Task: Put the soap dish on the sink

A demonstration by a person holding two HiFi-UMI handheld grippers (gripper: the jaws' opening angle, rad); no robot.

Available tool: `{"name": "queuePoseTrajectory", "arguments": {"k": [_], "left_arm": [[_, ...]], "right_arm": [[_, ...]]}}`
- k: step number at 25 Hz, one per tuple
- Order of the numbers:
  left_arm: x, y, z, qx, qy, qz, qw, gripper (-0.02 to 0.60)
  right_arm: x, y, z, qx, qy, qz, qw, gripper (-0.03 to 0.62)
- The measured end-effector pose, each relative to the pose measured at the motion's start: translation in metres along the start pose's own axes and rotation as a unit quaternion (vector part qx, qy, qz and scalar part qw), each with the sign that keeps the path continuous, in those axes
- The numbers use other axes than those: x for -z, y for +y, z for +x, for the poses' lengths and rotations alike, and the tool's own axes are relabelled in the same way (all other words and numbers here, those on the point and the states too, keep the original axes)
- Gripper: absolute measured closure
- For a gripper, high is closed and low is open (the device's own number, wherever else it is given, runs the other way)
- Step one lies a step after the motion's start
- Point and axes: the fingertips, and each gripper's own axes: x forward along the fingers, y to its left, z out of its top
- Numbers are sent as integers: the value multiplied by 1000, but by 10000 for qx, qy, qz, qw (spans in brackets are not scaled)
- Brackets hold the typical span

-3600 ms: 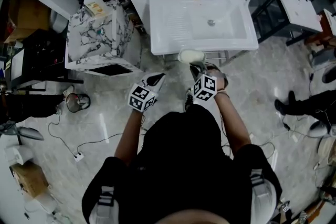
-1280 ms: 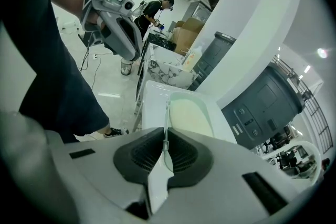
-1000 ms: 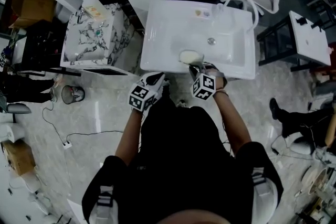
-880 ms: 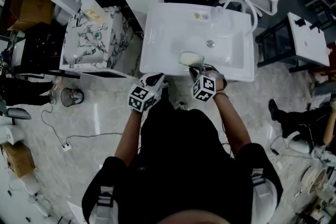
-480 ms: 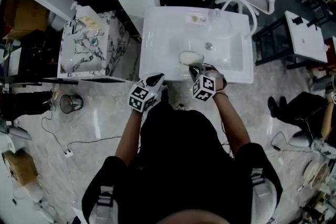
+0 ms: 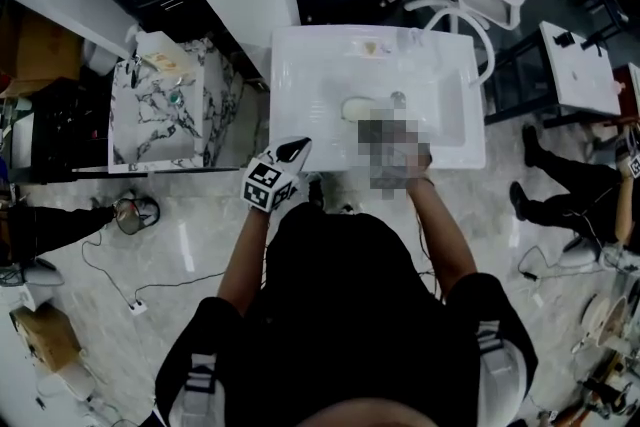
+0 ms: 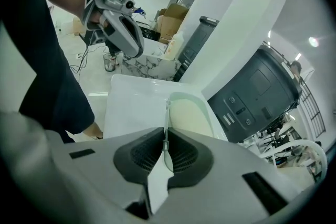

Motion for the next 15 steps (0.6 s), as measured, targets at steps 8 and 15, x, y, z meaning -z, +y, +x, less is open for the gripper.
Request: {"name": "queuePoseTrajectory", "arguments": {"k": [8, 15], "left_arm": [[-4, 34, 16, 194, 62, 27, 9998, 581], [-20, 57, 30, 391, 91, 23, 9992, 581]], "right_arm": [[-12, -20, 25, -16, 88, 101, 9999, 579], [-19, -34, 42, 22, 170, 239, 9996, 579]]}}
